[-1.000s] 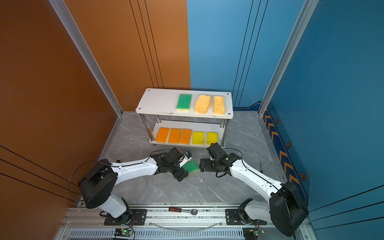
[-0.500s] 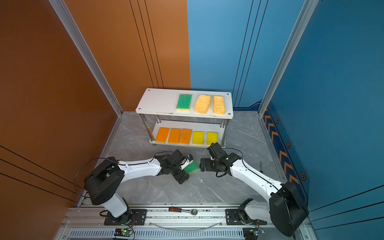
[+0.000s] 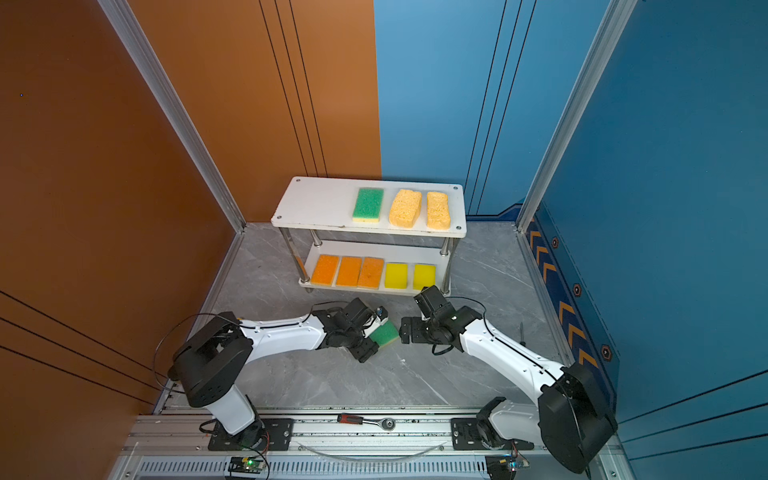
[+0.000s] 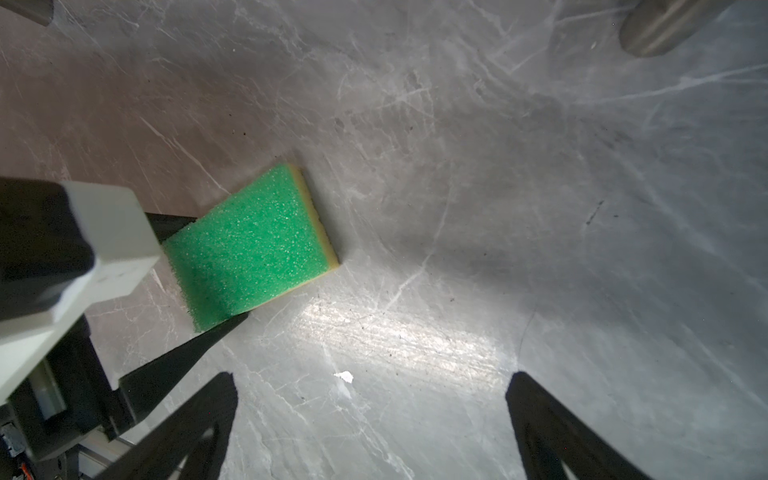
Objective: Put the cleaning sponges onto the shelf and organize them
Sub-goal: 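Lower the left gripper onto the green scrub sponge on the table and close, then lift the green scrub sponge with the left gripper up to the shelf top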
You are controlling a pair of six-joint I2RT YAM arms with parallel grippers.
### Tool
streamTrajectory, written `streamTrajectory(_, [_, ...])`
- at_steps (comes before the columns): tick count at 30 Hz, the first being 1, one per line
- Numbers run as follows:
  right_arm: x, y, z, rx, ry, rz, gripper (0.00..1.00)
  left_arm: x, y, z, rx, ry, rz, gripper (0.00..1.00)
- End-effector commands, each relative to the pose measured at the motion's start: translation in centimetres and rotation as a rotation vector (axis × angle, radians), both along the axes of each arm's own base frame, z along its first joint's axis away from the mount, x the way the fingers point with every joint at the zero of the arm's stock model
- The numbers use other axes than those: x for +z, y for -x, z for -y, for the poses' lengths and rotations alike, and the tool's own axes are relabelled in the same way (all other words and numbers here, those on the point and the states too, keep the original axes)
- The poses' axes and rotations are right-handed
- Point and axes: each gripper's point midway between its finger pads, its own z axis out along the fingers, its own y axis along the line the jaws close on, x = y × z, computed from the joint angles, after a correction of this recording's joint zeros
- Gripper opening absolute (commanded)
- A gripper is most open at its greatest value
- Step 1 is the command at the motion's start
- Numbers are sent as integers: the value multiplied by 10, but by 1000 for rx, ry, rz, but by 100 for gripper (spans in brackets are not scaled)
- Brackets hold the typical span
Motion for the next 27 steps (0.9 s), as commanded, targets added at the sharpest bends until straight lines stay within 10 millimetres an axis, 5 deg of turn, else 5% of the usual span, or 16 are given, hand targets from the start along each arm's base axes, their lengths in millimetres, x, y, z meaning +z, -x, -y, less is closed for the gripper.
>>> streamTrajectory(1, [2,1,2,-7,-13,9,100,-1,0,3,5,-11,-3,75])
streamTrajectory(12, [2,1,3,-12,-15,9,100,9,-14,-12,110,-39,81,62])
streamTrajectory(27, [-2,-3,1,-19,-13,-6,100,37,-1,-17,150,77,90,59])
